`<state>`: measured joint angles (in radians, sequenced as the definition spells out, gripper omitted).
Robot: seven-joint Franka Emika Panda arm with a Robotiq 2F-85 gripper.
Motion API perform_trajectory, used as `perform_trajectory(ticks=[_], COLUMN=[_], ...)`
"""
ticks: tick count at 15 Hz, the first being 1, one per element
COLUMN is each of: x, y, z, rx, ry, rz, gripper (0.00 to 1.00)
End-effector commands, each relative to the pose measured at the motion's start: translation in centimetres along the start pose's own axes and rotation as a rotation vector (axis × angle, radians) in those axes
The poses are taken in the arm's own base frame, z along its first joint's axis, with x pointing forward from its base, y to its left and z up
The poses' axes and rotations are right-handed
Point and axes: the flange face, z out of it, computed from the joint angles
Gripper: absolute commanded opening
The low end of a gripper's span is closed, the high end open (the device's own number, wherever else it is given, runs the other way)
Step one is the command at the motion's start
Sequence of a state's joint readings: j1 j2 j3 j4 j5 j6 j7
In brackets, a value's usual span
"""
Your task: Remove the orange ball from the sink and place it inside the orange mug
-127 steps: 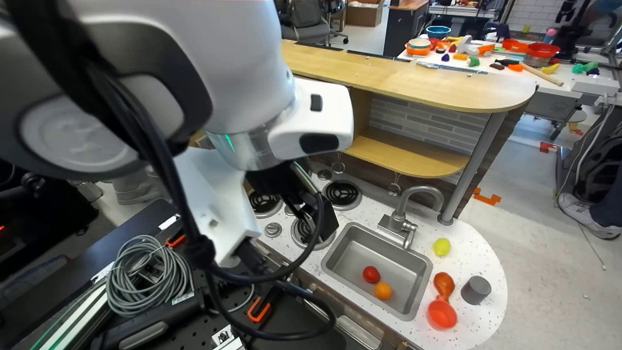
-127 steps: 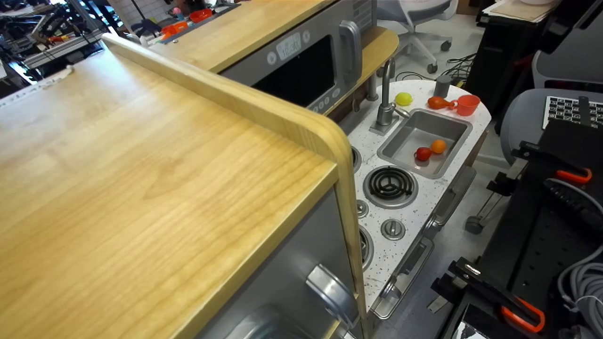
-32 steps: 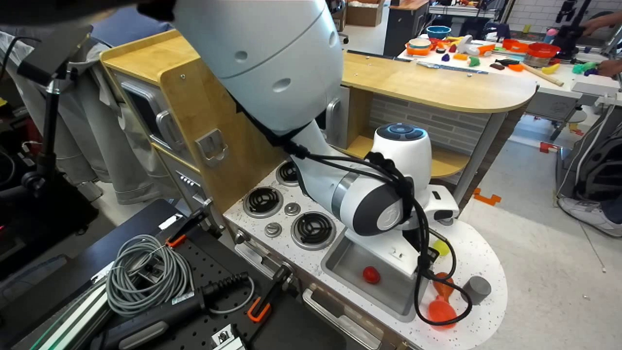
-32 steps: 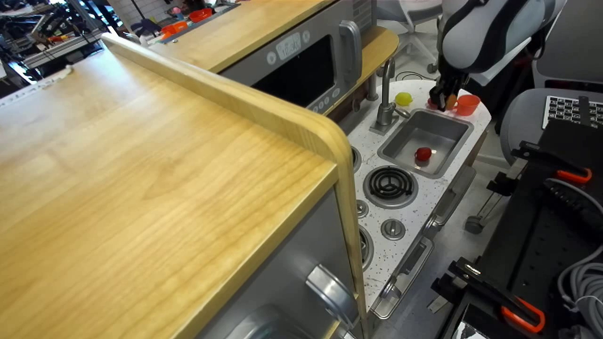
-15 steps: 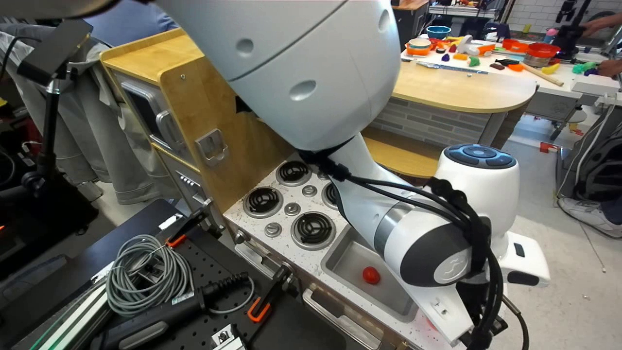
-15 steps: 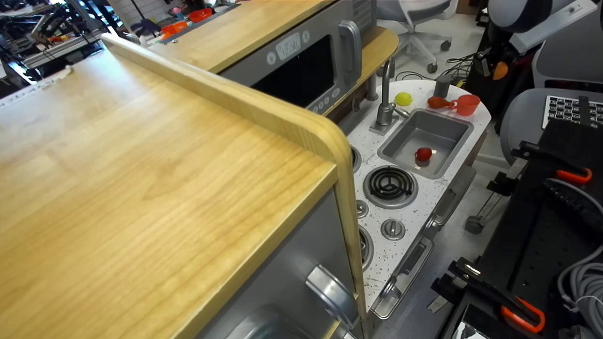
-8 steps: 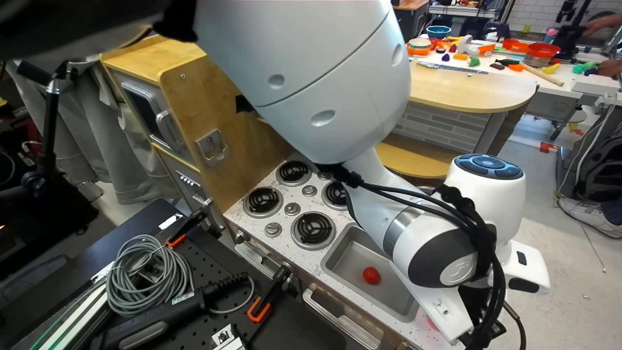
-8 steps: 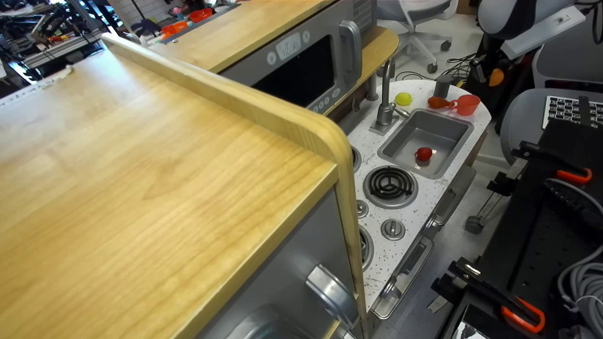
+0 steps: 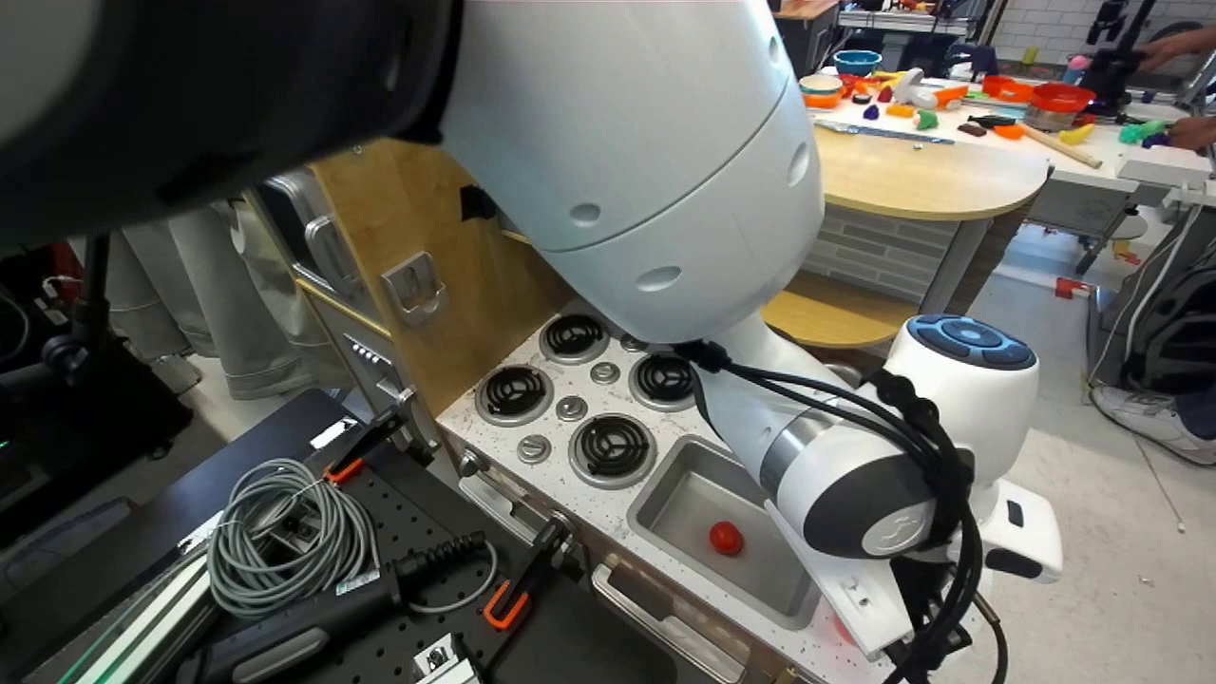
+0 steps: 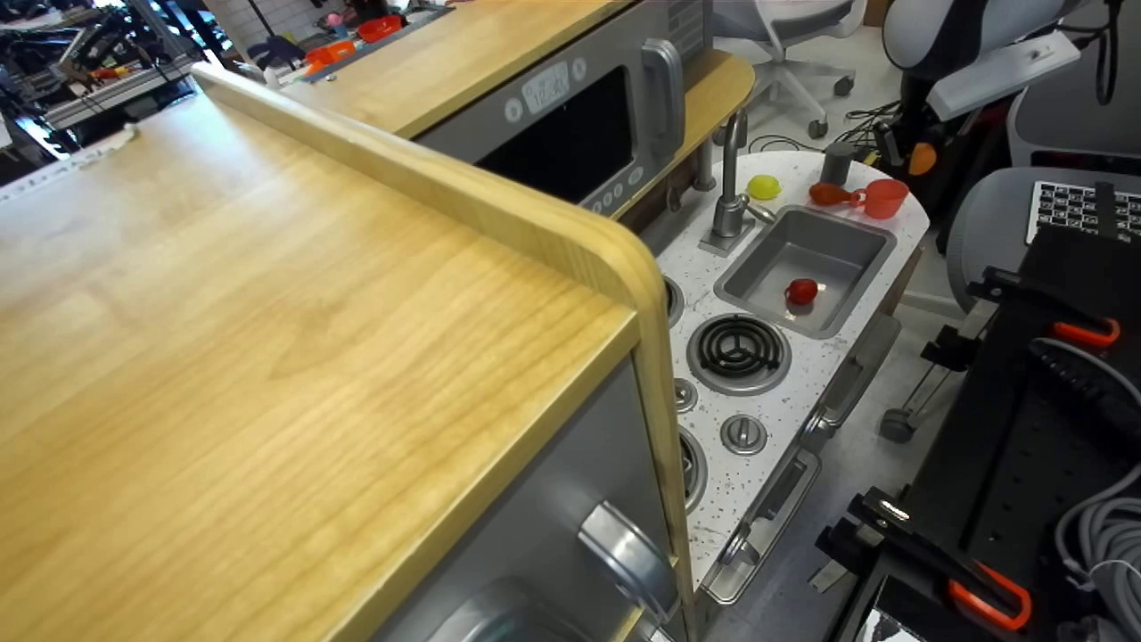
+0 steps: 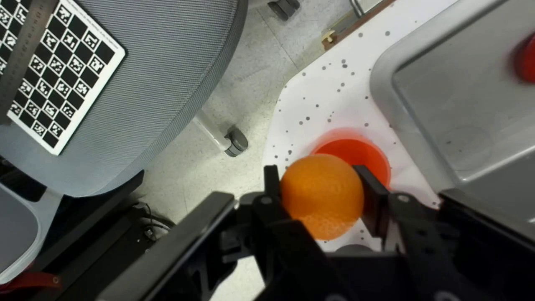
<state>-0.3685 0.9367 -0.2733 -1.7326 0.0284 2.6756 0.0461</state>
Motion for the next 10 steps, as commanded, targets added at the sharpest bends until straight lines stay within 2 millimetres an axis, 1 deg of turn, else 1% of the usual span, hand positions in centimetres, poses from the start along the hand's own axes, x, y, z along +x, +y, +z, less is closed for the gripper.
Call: perform_trajectory(ticks=[1,6,10], x=[0.8,1.7,2.3], y=[-1.0,-2.0,-2.2], z=[1.2,2.1,2.6], rx=[0.06,0.072,0.061], ry=[-0.035,-0.027,-0.016], rz=[0.012,0.005,-0.002], gripper=[0.21,0.21,0.21])
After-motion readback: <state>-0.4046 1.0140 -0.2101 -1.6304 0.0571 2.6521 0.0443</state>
